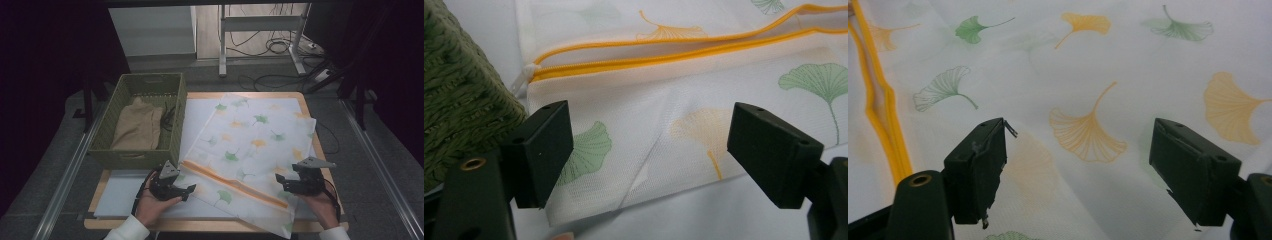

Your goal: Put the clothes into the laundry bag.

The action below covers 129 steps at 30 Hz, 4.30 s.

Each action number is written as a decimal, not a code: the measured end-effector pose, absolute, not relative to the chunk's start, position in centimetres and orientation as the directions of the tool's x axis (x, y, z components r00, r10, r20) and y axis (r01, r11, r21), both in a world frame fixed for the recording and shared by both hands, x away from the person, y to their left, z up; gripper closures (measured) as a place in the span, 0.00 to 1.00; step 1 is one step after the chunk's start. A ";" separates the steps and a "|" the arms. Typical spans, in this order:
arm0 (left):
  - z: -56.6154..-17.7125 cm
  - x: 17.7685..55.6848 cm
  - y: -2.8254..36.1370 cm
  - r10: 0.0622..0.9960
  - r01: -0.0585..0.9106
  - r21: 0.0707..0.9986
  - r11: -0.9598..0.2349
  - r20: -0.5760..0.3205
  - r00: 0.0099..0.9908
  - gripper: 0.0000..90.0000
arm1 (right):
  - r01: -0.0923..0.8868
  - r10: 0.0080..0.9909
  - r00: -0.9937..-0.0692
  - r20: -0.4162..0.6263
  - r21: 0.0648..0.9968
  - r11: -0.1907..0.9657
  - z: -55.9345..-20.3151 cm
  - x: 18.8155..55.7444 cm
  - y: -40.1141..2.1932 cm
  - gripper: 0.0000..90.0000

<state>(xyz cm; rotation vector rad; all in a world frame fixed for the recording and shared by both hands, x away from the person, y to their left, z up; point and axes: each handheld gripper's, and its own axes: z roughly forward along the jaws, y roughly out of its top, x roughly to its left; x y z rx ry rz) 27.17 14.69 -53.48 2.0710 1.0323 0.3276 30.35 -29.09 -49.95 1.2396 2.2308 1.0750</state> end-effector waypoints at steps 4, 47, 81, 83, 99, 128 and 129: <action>-53.5 27.2 14.6 0.762 0.564 0.740 -0.367 -0.109 0.639 0.20 | 0.562 0.829 -0.558 0.042 0.754 0.340 -50.0 30.4 -29.1 0.26; -53.5 27.0 14.7 0.765 0.574 0.739 -0.352 -0.125 0.631 0.21 | 0.614 0.838 -0.543 0.061 0.710 0.346 -48.1 31.1 -30.5 0.33; -53.3 26.9 14.8 0.751 0.563 0.744 -0.361 -0.126 0.648 0.21 | 0.564 0.711 -0.703 0.028 0.630 0.534 -44.5 34.1 -20.3 0.43; -53.3 26.9 14.9 0.754 0.565 0.745 -0.354 -0.130 0.644 0.21 | 0.557 0.697 -0.716 0.031 0.628 0.544 -44.5 34.3 -19.5 0.43; -53.3 26.9 14.6 0.753 0.565 0.740 -0.364 -0.124 0.646 0.21 | 0.534 0.628 -0.776 0.055 0.587 0.608 -46.1 34.1 -17.0 0.48; -53.5 27.0 14.5 0.751 0.568 0.732 -0.375 -0.119 0.649 0.21 | 0.506 0.546 -0.836 0.059 0.467 0.725 -49.0 34.2 -12.8 0.55; -53.5 27.0 14.5 0.751 0.568 0.732 -0.375 -0.119 0.649 0.21 | 0.506 0.545 -0.836 0.059 0.466 0.726 -49.0 34.3 -12.7 0.55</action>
